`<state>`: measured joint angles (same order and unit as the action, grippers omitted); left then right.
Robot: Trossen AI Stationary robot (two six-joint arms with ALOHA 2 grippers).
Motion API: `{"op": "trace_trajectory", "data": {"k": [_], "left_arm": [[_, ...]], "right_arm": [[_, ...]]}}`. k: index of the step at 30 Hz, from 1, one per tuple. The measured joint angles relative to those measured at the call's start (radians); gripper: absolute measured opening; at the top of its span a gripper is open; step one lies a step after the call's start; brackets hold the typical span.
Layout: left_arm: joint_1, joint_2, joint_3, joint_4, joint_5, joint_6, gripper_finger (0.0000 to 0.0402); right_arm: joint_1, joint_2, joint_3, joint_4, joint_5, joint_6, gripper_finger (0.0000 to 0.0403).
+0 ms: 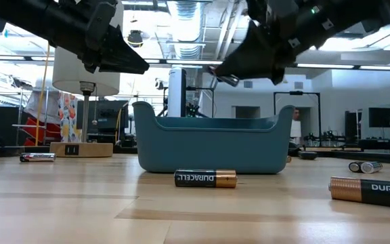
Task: Sort batteries
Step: Put the silver battery into the blue bin
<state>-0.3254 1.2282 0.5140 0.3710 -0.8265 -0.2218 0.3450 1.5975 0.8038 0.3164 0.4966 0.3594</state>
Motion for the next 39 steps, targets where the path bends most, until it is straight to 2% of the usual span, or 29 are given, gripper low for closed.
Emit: {"op": "trace_trajectory", "data": {"k": [4, 12, 16, 20, 24, 29, 33, 39], "left_arm": [[0.000, 0.000, 0.000, 0.000, 0.000, -0.002, 0.0128], [0.000, 0.000, 0.000, 0.000, 0.001, -0.013, 0.0128], [0.000, 0.000, 0.000, 0.015, 0.042, -0.029, 0.0128], [0.026, 0.000, 0.000, 0.091, 0.074, 0.062, 0.0128], [0.121, 0.000, 0.000, 0.169, 0.247, 0.184, 0.0128], [0.344, 0.000, 0.000, 0.223, 0.487, 0.295, 0.0128], [0.547, 0.000, 0.026, 0.219, 0.715, 0.278, 0.0128], [0.734, 0.000, 0.127, 0.086, 0.874, 0.170, 0.0128]], "right_arm": [[0.001, 0.032, 0.044, -0.064, -0.050, 0.003, 0.0092], [0.000, 0.016, 0.063, -0.119, -0.050, -0.029, 0.0194], [-0.005, -0.087, 0.036, -0.081, -0.040, -0.138, 0.0225], [-0.054, -0.255, -0.033, -0.050, -0.004, -0.273, 0.0229], [-0.141, -0.439, -0.153, 0.010, -0.001, -0.348, 0.0224], [-0.280, -0.617, -0.273, 0.044, -0.005, -0.370, 0.0222], [-0.399, -0.682, -0.291, 0.038, -0.006, -0.349, 0.0222], [-0.521, -0.710, -0.291, -0.021, -0.009, -0.179, 0.0222]]}}
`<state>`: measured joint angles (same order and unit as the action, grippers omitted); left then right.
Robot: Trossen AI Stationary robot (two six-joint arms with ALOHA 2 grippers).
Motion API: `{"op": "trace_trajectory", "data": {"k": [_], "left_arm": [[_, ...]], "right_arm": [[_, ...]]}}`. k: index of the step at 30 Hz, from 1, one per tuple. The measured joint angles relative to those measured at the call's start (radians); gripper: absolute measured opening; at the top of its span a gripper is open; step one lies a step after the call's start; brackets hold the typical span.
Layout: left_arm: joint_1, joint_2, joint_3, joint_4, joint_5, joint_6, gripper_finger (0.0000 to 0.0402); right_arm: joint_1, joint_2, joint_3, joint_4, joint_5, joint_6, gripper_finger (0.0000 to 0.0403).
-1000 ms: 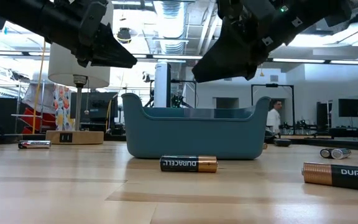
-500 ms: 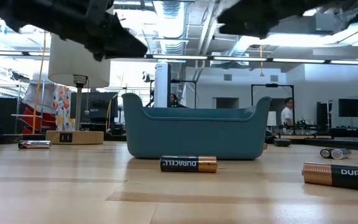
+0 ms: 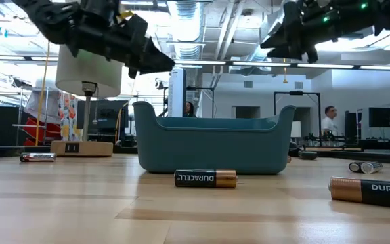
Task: Sort batteries
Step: Put the silver battery into the blue bin
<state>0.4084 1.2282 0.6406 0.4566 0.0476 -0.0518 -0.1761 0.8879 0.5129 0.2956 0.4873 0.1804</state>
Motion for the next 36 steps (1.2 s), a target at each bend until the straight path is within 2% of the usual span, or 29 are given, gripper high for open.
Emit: {"op": "trace_trajectory", "data": {"k": [4, 9, 13, 16, 21, 27, 33, 36], "left_arm": [[0.061, 0.000, 0.121, -0.165, 0.077, -0.007, 0.0128], [0.089, 0.000, 0.239, -0.354, 0.079, 0.060, 0.0128], [0.098, 0.000, 0.254, -0.394, 0.079, 0.057, 0.0128], [0.097, 0.017, 0.255, -0.402, 0.084, 0.094, 0.0128], [0.089, 0.082, 0.254, -0.413, 0.152, 0.110, 0.0128], [0.034, 0.142, 0.254, -0.395, 0.195, 0.147, 0.0128], [-0.031, 0.143, 0.254, -0.388, 0.096, 0.196, 0.0128], [-0.061, 0.139, 0.254, -0.384, 0.078, 0.196, 0.0128]], "right_arm": [[-0.045, 0.002, 0.021, -0.053, -0.004, 0.072, 0.0222], [-0.108, 0.024, 0.099, -0.294, -0.019, 0.082, 0.0226], [-0.174, 0.034, 0.127, -0.375, -0.019, 0.082, 0.0228], [-0.215, 0.034, 0.131, -0.374, -0.019, 0.082, 0.0228], [-0.248, 0.034, 0.131, -0.374, -0.046, 0.086, 0.0228], [-0.206, 0.034, 0.131, -0.373, -0.077, 0.164, 0.0228], [-0.131, 0.034, 0.131, -0.370, -0.082, 0.104, 0.0228], [-0.097, 0.040, 0.131, -0.350, -0.119, 0.080, 0.0228]]}}
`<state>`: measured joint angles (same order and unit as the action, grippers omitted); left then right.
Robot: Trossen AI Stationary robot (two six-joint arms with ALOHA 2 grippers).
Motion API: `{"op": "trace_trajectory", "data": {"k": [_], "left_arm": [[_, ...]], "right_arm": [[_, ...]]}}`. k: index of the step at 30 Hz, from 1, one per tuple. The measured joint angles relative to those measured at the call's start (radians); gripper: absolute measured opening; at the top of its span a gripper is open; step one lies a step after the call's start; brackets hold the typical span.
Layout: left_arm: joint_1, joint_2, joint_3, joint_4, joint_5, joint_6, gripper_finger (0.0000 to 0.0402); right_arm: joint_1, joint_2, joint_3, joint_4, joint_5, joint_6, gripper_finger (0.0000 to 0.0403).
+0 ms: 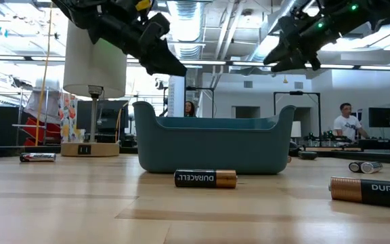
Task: Sort batteries
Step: Put the silver battery into the blue bin
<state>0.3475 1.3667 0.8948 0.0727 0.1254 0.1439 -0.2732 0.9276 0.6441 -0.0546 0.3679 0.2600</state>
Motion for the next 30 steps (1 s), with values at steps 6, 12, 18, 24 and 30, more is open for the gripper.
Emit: {"op": "trace_trajectory", "data": {"k": [6, 12, 18, 24, 30], "left_arm": [[-0.051, -0.061, 0.000, 0.007, -0.047, -0.041, 0.0121], [-0.077, -0.182, 0.000, -0.046, -0.103, -0.066, 0.0088], [-0.109, -0.257, 0.000, -0.185, -0.188, -0.066, 0.0077], [-0.139, -0.331, 0.000, -0.227, -0.274, -0.089, 0.0081], [-0.151, -0.375, 0.000, -0.301, -0.339, -0.103, 0.0082]], "right_arm": [[0.081, 0.142, 0.044, 0.060, -0.135, -0.012, 0.0228], [0.112, 0.355, 0.203, -0.042, -0.240, -0.131, 0.0228], [0.068, 0.542, 0.347, -0.170, -0.427, -0.217, 0.0222], [0.039, 0.700, 0.505, -0.310, -0.499, -0.342, 0.0199], [0.035, 0.835, 0.633, -0.416, -0.529, -0.410, 0.0168]]}}
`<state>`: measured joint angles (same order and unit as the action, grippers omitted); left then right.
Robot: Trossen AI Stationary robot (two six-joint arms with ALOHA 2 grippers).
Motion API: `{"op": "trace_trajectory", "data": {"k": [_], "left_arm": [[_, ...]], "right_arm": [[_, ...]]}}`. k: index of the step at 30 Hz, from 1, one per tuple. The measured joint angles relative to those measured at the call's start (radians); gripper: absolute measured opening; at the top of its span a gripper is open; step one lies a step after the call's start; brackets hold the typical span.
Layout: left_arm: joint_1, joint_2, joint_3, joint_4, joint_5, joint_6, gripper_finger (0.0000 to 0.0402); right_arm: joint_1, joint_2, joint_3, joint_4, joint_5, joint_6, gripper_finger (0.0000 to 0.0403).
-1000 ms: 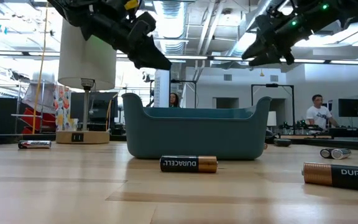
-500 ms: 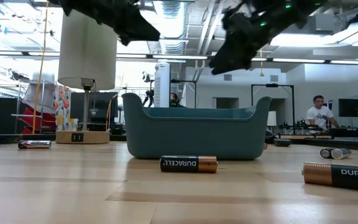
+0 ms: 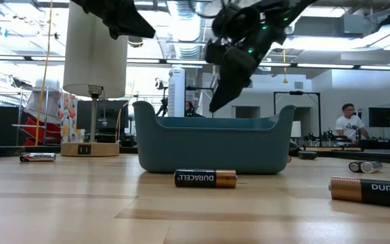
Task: Sort batteries
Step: Put the silver battery into the blue bin
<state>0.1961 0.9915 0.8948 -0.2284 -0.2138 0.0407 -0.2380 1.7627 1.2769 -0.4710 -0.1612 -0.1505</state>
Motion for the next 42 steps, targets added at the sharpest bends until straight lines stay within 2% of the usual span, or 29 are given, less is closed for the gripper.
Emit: {"op": "trace_trajectory", "data": {"k": [4, 12, 26, 33, 38, 42], "left_arm": [[-0.001, -0.011, 0.000, -0.016, -0.013, -0.002, 0.0082], [-0.008, -0.019, 0.000, -0.024, -0.024, -0.003, 0.0082], [-0.009, -0.031, 0.000, -0.038, -0.028, -0.001, 0.0082], [-0.009, -0.031, 0.000, -0.051, -0.029, -0.012, 0.0082], [-0.009, -0.031, 0.000, -0.053, -0.029, -0.017, 0.0082], [-0.009, -0.031, 0.000, -0.054, -0.029, -0.016, 0.0082]], "right_arm": [[0.015, 0.104, 0.085, -0.085, -0.003, -0.031, 0.0163], [0.035, 0.219, 0.174, -0.102, 0.007, -0.034, 0.0168], [-0.014, 0.240, 0.189, -0.097, 0.031, -0.026, 0.0173], [-0.009, 0.207, 0.188, -0.083, 0.040, 0.252, 0.0173], [0.030, 0.184, 0.188, -0.131, 0.151, 0.488, 0.0173], [0.056, 0.177, 0.188, -0.138, 0.177, 0.635, 0.0174]]}}
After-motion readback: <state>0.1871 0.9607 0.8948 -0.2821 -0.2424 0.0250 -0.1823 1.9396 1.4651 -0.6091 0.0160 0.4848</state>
